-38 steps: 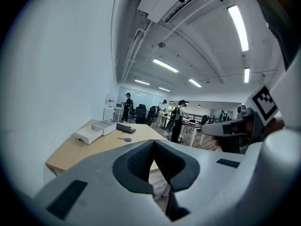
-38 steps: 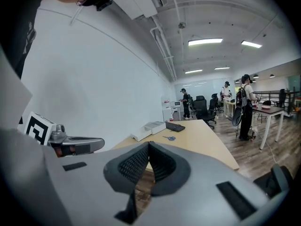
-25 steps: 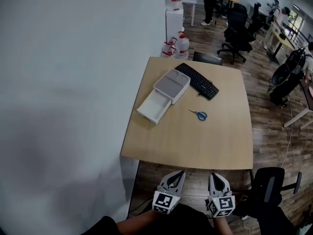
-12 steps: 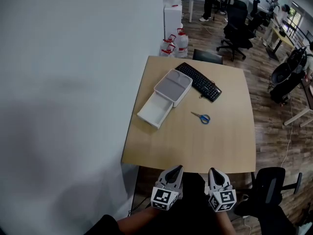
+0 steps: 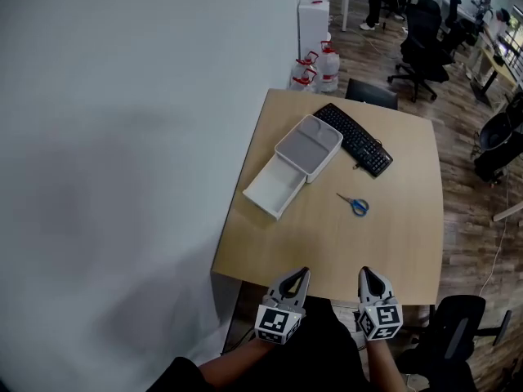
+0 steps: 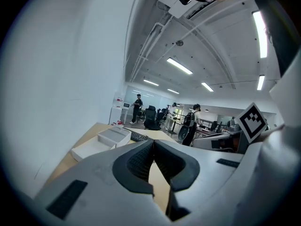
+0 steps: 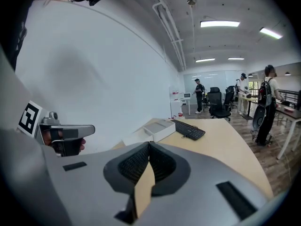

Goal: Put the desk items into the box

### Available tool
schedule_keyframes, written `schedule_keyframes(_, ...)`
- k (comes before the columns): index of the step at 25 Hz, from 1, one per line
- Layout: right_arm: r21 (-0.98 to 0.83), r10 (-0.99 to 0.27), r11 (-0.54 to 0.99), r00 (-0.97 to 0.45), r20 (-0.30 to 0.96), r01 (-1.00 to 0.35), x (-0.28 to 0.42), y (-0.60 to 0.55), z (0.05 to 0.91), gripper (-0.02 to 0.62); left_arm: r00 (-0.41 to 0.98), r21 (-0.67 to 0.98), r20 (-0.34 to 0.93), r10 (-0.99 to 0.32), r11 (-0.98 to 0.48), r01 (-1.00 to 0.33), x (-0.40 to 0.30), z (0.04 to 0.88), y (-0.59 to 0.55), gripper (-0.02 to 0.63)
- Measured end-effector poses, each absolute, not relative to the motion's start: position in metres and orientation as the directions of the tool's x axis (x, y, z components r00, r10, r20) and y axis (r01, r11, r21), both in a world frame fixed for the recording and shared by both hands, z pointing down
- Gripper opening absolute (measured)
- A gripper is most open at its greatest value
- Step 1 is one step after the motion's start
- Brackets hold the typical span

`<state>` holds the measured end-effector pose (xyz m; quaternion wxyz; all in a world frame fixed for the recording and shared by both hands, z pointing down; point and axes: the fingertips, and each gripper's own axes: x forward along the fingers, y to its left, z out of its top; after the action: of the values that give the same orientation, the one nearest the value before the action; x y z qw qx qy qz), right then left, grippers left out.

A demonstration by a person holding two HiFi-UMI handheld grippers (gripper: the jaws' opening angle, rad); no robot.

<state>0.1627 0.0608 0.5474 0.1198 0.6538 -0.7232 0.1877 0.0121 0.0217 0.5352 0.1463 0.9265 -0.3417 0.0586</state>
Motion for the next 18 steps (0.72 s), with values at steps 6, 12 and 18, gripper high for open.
schedule_keyframes(6,-0.106,-0.884,0.068,-0.109,0.455,-0.992,0.211,0.016,0.572,0.06,0.752,0.225,0.245,-0.612,-0.718,-0.658,0.033,0.54,-0.014,0.015)
schedule_keyframes(12,-0.126,-0.86,0.085,-0.137,0.492,-0.988,0.25,-0.031,0.611,0.061,0.751,0.191,0.276,-0.601,-0.731,-0.655,0.063,0.553,-0.047,0.015)
schedule_keyframes(18,-0.074,-0.818,0.12,-0.141,0.557,-0.99,0.285,-0.076,0.65,0.065,0.728,0.225,0.288,-0.622,-0.695,-0.683,0.074,0.57,-0.074,0.015)
